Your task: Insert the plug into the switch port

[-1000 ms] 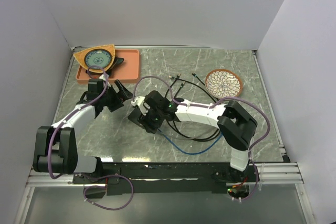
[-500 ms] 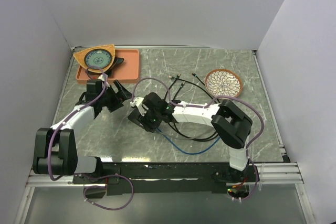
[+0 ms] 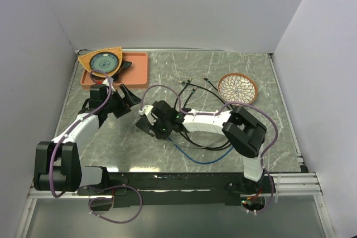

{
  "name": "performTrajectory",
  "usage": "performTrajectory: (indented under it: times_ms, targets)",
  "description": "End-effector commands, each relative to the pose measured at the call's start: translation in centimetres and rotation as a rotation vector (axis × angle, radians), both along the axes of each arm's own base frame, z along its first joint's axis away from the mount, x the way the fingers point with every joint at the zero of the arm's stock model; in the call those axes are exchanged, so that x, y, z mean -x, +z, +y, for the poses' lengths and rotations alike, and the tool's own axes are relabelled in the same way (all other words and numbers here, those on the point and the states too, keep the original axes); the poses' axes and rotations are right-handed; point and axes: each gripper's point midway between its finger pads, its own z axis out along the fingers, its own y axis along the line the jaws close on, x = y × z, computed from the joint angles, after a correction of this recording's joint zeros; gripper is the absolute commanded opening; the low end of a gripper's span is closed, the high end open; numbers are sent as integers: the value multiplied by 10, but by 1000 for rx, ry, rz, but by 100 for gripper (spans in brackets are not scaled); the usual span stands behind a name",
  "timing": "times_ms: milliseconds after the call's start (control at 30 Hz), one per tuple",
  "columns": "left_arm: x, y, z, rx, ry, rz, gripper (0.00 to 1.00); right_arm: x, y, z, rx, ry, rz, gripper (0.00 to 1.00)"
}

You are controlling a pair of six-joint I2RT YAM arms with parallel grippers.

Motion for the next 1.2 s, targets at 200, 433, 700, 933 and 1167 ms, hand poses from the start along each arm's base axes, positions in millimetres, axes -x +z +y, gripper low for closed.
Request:
performTrajectory:
  times_ms: [200, 433, 700, 933, 1167]
  targets:
    - [7, 60, -24, 89, -178, -294, 96, -31, 96, -13, -257, -34, -8, 0]
    - [20, 87, -46, 206, -312, -403, 96, -37, 144, -34, -458, 19, 93, 0]
    - [31, 112, -79, 264, -428, -477, 99, -37, 166, -45, -560, 3, 161, 0]
    - [33, 111, -119, 203, -515, -470, 87, -37, 171, -46, -581, -2, 166, 0]
    - [35, 108, -125, 223, -543, -460, 66, -40, 177, -47, -600, -9, 163, 0]
